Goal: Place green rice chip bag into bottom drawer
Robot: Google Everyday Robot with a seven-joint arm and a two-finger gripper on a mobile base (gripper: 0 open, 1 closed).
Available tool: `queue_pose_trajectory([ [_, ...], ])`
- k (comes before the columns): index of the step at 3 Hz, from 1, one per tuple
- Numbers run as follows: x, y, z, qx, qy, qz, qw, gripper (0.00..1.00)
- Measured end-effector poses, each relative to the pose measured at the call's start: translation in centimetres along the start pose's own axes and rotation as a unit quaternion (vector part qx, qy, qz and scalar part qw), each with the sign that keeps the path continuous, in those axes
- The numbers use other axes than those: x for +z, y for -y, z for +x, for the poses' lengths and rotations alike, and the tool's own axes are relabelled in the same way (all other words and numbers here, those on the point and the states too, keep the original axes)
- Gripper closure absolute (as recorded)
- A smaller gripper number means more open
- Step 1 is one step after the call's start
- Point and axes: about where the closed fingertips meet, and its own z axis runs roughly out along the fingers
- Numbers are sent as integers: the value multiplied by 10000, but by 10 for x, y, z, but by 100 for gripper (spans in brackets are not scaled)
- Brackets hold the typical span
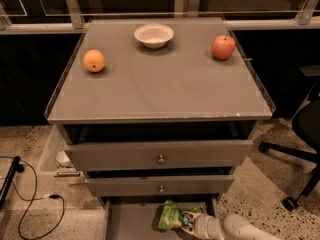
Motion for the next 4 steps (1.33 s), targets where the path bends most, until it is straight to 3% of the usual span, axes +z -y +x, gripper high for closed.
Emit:
queue_pose_trajectory([
  [2, 36, -6, 18, -259, 30, -175, 9995, 100],
  [4, 44, -11, 20, -304, -21, -332, 9990, 58],
])
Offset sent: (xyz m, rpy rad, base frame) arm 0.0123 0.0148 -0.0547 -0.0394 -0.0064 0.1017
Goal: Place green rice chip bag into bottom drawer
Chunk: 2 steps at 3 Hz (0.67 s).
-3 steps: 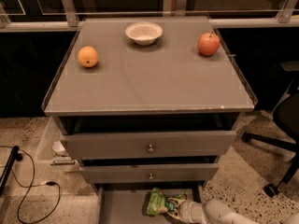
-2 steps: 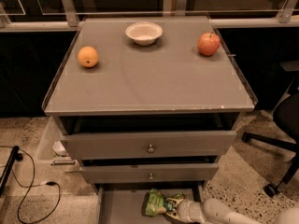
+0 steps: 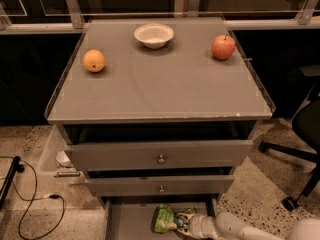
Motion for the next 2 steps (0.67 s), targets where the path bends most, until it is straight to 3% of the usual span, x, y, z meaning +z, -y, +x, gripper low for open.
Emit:
queue_pose_trajectory([
  [2, 0, 0, 0, 0, 0, 0, 10000, 12],
])
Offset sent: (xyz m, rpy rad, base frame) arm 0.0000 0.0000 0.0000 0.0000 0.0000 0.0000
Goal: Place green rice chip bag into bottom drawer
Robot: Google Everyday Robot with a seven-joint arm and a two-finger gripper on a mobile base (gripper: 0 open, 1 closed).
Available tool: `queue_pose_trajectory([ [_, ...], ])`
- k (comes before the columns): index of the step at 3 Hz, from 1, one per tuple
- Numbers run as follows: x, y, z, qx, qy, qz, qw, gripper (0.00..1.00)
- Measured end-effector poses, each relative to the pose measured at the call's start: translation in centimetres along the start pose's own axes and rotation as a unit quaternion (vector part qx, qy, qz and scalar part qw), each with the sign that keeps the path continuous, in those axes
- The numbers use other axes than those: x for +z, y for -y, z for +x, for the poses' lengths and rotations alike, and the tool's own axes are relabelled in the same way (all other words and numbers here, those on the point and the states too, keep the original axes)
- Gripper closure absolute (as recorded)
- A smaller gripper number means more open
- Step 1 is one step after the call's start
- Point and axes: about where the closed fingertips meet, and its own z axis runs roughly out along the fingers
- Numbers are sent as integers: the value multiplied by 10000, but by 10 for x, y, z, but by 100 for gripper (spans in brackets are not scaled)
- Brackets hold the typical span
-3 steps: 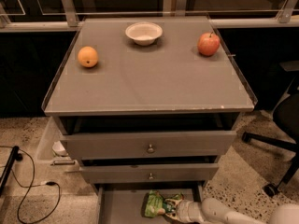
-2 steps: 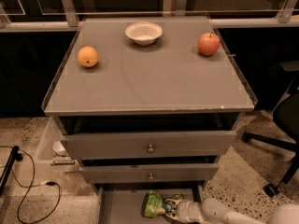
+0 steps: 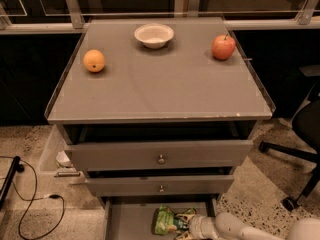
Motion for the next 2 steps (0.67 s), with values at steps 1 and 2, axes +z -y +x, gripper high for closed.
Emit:
queue_pose_trajectory([
  [1, 0, 0, 0, 0, 0, 0, 10000, 0],
  [2, 0, 0, 0, 0, 0, 0, 10000, 0],
])
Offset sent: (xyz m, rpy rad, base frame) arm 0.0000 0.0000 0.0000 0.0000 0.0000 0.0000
